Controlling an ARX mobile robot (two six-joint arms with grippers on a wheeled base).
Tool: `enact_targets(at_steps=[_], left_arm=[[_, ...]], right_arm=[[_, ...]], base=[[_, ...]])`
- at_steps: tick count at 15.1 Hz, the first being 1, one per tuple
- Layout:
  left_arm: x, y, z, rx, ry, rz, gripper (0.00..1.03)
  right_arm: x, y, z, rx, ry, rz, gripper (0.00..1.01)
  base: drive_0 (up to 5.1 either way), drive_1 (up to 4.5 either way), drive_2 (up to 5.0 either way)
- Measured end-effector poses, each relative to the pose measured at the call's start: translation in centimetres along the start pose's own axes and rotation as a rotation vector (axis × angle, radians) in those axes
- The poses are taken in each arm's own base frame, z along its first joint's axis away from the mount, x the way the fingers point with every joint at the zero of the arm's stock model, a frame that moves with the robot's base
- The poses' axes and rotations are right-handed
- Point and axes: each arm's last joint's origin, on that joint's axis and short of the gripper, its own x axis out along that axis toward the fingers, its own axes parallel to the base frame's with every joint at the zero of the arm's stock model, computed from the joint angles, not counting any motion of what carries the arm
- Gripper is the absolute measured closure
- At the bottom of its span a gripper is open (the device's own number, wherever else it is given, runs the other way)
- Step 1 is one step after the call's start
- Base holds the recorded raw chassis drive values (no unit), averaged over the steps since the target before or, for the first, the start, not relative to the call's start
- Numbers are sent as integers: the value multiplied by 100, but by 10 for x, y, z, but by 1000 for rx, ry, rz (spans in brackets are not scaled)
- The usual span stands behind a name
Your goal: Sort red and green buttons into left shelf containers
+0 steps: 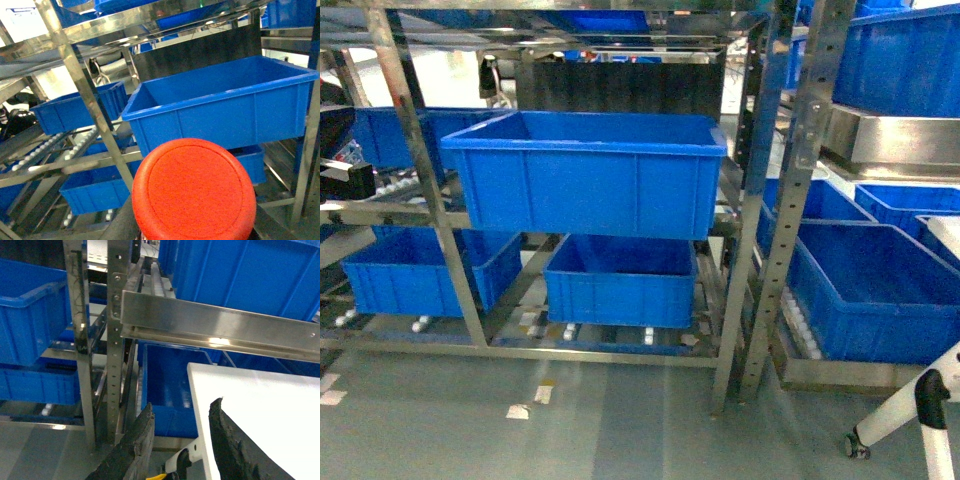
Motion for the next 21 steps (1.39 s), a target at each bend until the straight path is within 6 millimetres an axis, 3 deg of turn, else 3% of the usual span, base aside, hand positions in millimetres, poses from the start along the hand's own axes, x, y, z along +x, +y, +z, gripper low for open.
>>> enact_targets(at_steps=[8, 16, 21], left_arm=[[0, 0, 0, 0, 2, -2, 79], [0, 0, 0, 0, -2, -2, 79], [0, 0, 0, 0, -1, 0, 79]], right_arm=[[0, 0, 0, 0, -1, 2, 71], [0, 1, -1, 0, 3, 4, 71], [0, 2, 0, 0, 1, 6, 71]], base=[[-429, 209, 209], [0, 12, -11], [-4, 381, -390]])
